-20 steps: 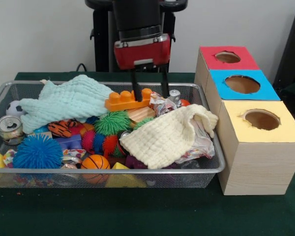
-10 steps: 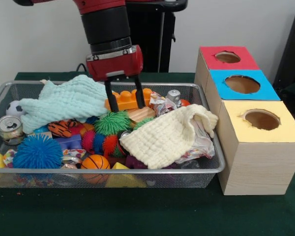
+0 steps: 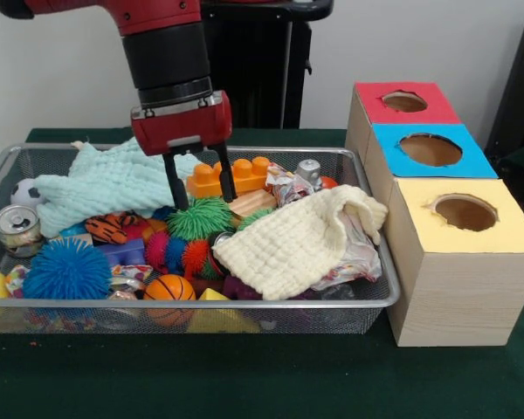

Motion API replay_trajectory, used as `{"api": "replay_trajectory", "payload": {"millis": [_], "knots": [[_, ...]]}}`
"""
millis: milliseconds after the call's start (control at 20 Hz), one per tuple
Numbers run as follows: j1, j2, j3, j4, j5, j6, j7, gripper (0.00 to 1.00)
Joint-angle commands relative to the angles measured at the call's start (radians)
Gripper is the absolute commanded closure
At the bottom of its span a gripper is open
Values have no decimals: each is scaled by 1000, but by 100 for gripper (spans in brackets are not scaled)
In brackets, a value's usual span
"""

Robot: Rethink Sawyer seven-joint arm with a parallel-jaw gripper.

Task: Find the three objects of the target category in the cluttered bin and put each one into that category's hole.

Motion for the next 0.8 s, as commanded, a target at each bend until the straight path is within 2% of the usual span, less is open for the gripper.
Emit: {"api": "replay_trajectory", "payload": {"millis": [50,450,800], "knots": [[-41,71,65,-98,-139,87,-340,0],[-70,84,44,-136,-233,118,-394,0],[-59,35,-2,-78,-292,147,-378,0]]}}
